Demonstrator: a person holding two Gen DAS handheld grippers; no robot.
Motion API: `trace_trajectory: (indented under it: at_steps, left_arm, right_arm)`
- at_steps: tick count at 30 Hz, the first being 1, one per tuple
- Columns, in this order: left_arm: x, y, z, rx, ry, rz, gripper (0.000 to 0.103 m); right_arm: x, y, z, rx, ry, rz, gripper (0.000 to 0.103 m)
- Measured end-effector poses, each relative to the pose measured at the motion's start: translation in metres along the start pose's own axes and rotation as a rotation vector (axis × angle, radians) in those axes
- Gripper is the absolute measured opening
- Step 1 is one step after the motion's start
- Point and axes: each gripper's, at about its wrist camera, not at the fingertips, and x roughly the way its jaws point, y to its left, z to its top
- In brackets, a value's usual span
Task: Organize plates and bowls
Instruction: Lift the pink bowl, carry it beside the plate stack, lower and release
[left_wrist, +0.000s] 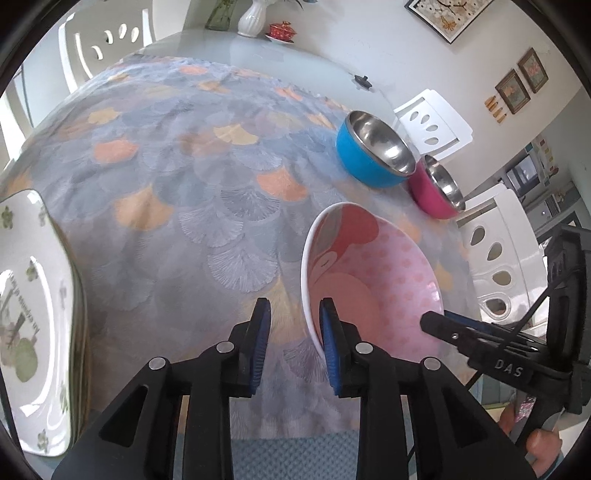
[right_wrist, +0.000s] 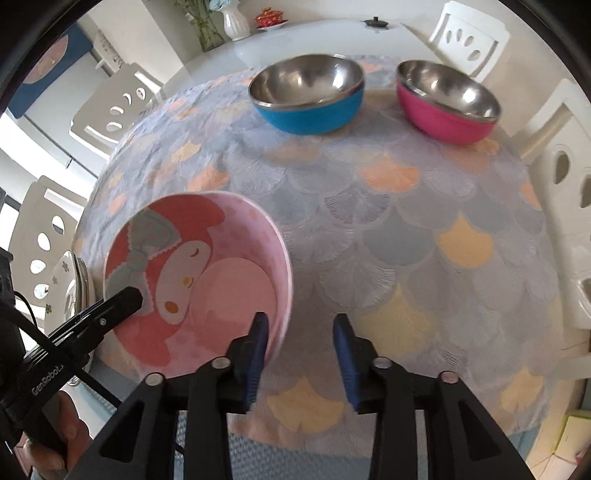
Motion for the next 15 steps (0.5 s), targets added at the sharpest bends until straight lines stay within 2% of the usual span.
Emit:
trace_trajectory:
  at_steps: [7, 15]
  left_arm:
    - [-0.028, -0.011, 0.002, 0.014, -0.057, 0.054, 0.024]
    - [-0.074, -0.05, 0.034, 0.093, -0.162, 0.059, 0.024]
  right_arm:
    - [-0.035, 0.003, -0.001, -0.027, -0.04, -0.026, 0.036]
    - [-0.083, 0.009, 0.015, -0.08, -0.144, -0.071, 0.037]
